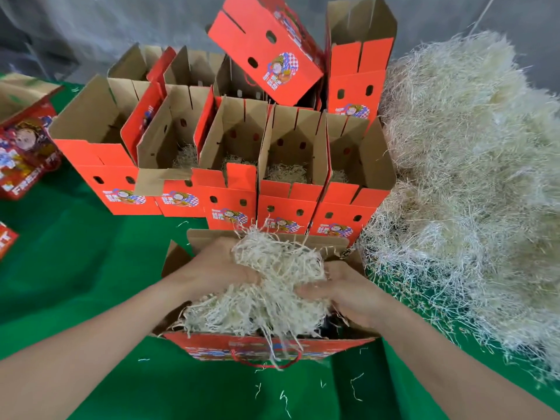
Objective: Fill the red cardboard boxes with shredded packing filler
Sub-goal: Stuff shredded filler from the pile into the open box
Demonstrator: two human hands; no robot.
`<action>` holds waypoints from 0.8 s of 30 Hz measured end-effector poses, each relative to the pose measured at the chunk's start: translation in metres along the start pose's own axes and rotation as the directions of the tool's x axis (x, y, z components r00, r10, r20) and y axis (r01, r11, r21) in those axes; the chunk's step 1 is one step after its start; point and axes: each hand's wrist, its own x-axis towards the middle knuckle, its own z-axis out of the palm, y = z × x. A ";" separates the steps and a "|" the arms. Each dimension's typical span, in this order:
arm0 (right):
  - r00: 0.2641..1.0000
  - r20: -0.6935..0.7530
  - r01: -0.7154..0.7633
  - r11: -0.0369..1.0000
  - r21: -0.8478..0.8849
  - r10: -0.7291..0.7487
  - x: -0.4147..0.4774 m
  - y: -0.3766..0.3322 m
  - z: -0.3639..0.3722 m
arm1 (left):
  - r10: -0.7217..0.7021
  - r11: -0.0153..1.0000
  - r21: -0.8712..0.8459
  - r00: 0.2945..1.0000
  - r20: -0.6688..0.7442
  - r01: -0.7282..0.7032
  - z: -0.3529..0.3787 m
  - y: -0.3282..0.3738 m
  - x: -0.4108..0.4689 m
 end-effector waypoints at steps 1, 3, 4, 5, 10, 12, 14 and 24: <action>0.999 -0.047 0.007 0.996 -0.085 -0.011 -0.003 0.002 -0.006 | -0.007 1.000 0.026 1.000 -0.020 0.008 -0.009 -0.003 -0.002; 0.992 -0.107 0.037 0.974 -0.224 -0.062 -0.007 0.004 -0.020 | -0.031 0.996 0.079 0.999 -0.030 0.033 -0.024 -0.007 -0.007; 0.992 -0.084 0.069 0.969 -0.236 -0.092 -0.008 0.003 -0.024 | -0.001 0.995 0.100 1.000 0.008 0.000 -0.024 -0.006 -0.010; 0.993 -0.019 0.113 0.975 -0.193 -0.119 -0.008 -0.001 -0.022 | 0.058 0.990 0.128 0.997 0.059 -0.065 -0.018 -0.003 -0.011; 0.999 0.035 0.013 0.994 0.112 -0.017 0.017 -0.007 0.020 | 0.200 0.924 0.281 0.955 0.220 -0.258 0.022 0.016 -0.006; 0.999 -0.032 0.021 0.989 0.149 -0.017 0.022 -0.001 0.015 | 0.149 0.988 -0.003 0.940 0.305 -0.156 0.003 0.018 -0.009; 0.991 -0.131 0.016 0.975 0.220 0.013 0.018 0.001 0.005 | 0.132 0.934 -0.354 0.971 0.200 -0.054 -0.016 0.012 -0.012; 0.998 -0.032 -0.050 0.989 0.139 0.055 0.014 0.010 0.015 | -0.322 0.923 -0.199 0.944 0.073 0.331 0.014 0.007 -0.012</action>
